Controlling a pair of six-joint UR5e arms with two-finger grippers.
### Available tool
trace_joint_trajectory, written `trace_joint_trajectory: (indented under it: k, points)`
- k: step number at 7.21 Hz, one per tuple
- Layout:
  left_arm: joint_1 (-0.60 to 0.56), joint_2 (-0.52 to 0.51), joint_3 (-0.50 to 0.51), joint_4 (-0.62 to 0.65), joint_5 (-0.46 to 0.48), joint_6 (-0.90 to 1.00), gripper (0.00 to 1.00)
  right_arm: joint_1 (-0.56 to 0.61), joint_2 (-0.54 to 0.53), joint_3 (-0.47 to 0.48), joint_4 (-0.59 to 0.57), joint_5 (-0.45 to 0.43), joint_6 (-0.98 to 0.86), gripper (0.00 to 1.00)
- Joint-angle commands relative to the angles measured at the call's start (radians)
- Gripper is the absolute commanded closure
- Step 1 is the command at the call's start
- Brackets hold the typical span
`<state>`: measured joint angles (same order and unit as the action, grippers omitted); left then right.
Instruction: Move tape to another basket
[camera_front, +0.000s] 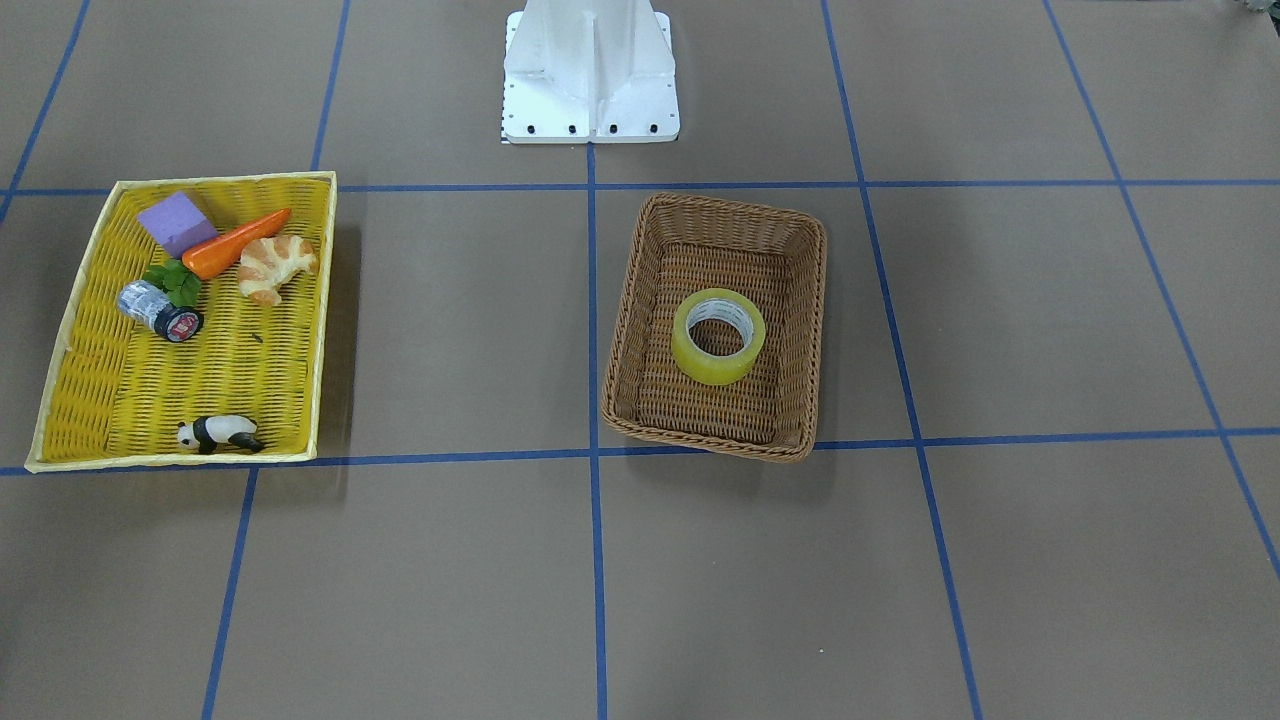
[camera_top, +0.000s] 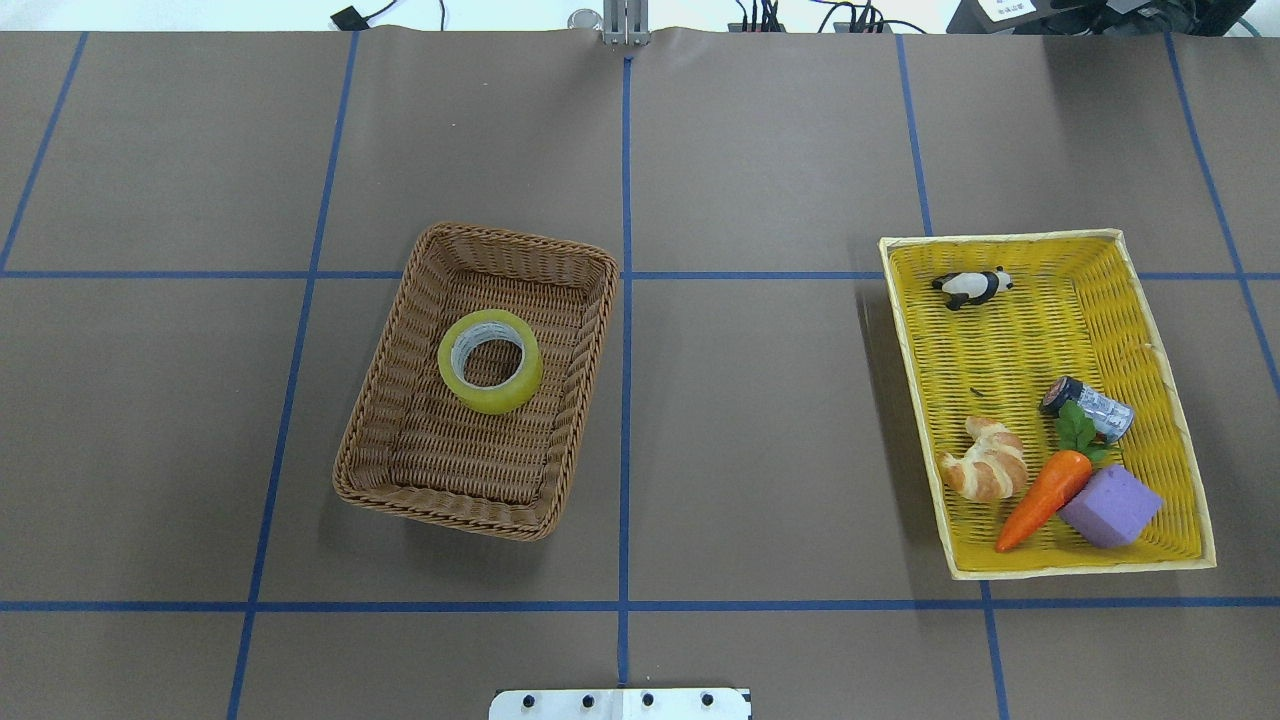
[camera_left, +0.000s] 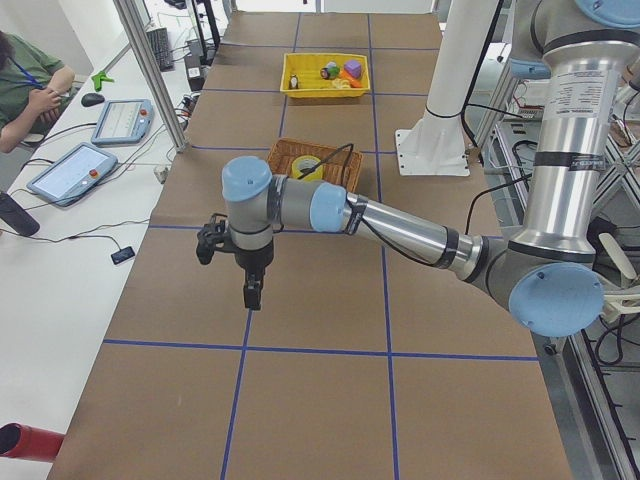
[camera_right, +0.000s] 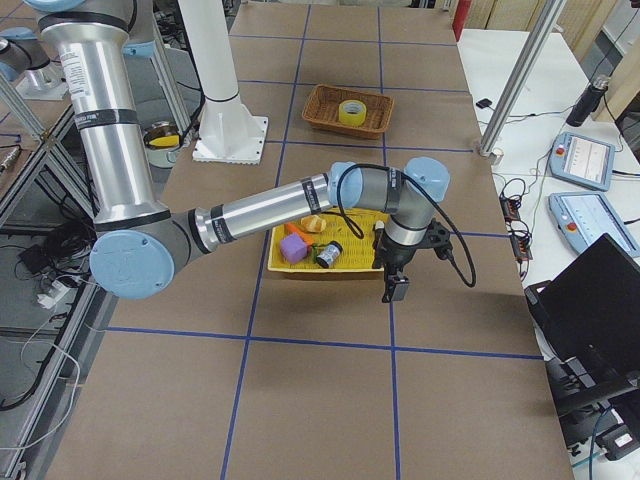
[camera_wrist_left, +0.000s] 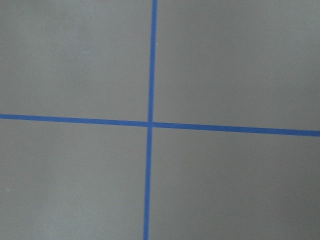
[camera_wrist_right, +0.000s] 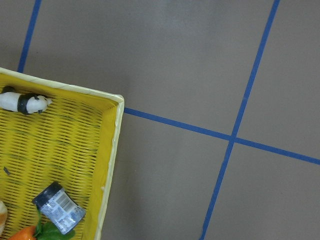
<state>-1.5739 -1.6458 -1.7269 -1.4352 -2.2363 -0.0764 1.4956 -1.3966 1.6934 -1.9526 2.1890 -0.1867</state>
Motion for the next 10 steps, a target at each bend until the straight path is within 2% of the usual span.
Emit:
trace_joint_trajectory:
  k: [1,5,7,10]
  points:
    - [-0.031,0.009,0.119,-0.079,-0.017,0.058,0.02,0.037,-0.086,-0.075,0.195,0.059,0.009,0.00]
    - [-0.031,0.101,0.136,-0.128,-0.022,0.056,0.02,0.051,-0.097,-0.077,0.193,0.090,0.010,0.00]
    - [-0.029,0.103,0.126,-0.134,-0.023,-0.041,0.02,0.067,-0.101,-0.078,0.190,0.092,0.012,0.00]
    - [-0.029,0.113,0.129,-0.133,-0.023,-0.042,0.02,0.080,-0.099,-0.074,0.152,0.118,0.010,0.00]
